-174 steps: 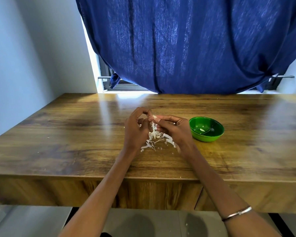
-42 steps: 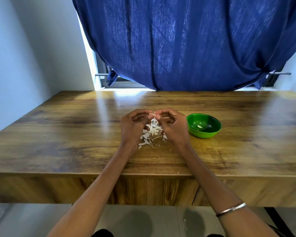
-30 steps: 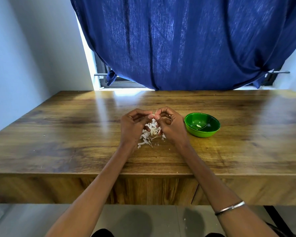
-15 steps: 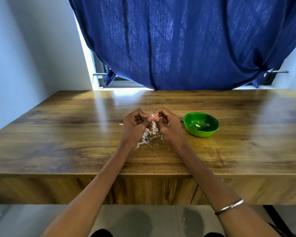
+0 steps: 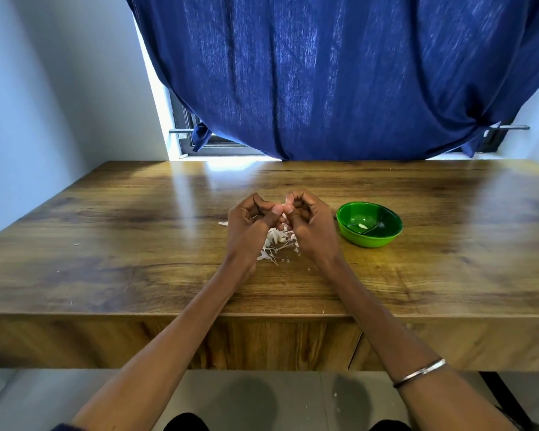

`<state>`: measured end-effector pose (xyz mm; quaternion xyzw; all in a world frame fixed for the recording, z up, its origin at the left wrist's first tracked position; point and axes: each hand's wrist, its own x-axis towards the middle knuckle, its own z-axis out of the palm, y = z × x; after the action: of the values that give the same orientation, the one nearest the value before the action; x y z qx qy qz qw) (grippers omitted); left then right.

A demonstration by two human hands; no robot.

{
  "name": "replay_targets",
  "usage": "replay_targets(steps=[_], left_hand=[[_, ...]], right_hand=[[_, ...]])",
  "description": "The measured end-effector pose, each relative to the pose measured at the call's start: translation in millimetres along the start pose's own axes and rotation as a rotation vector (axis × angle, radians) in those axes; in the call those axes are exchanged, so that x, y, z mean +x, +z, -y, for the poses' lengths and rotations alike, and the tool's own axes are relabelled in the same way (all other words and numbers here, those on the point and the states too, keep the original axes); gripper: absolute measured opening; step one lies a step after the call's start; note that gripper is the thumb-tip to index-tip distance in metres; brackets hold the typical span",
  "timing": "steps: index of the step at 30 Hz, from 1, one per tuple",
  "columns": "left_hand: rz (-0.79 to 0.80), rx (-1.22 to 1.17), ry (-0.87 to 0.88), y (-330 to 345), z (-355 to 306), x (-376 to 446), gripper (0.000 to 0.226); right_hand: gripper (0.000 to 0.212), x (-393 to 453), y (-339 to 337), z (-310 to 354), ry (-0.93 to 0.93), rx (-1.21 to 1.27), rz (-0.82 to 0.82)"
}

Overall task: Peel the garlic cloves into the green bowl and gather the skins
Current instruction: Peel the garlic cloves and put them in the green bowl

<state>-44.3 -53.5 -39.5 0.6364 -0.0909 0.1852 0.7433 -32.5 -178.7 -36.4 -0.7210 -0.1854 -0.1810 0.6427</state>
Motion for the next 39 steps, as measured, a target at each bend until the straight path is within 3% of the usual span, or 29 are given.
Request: replay_targets(steps=[4,7,13,19,23,32,35,39], left_hand=[[-0.002,-0.01,0.01,-2,-1,2,0.016],[0.017,0.112,0.091,-4,1,4,0.027],[-0.089,0.271,0.187,-6,3,5,0.017],[-0.085,0.311,0.2,-5,2,3,0.013],[-0.079,0.381,0.269,-4,0,1,0.009],[-0.148,0.114,0.109,-12,2,9,0.011],[-0.136,0.084,0.116,-11,2,8,0.008],[-0.135,0.112,0.145,-11,1,8,0.008]], right_hand=[[0.016,0,0,1,-0.012,0.011,-0.076],[0.013,-1,-1,-2,-0.045,-0.044,-0.084],[0.015,-2,-1,1,-0.034,-0.023,-0.117],[0.011,-2,-3,-1,-0.109,-0.099,-0.181],[0.013,-3,-3,-2,-0.132,-0.131,-0.133],[0.011,-1,-2,-6,-0.088,-0.28,-0.054],[0.015,-1,-2,-7,-0.116,-0.335,-0.039],[0.005,-2,-3,-5,-0.132,-0.318,-0.026]])
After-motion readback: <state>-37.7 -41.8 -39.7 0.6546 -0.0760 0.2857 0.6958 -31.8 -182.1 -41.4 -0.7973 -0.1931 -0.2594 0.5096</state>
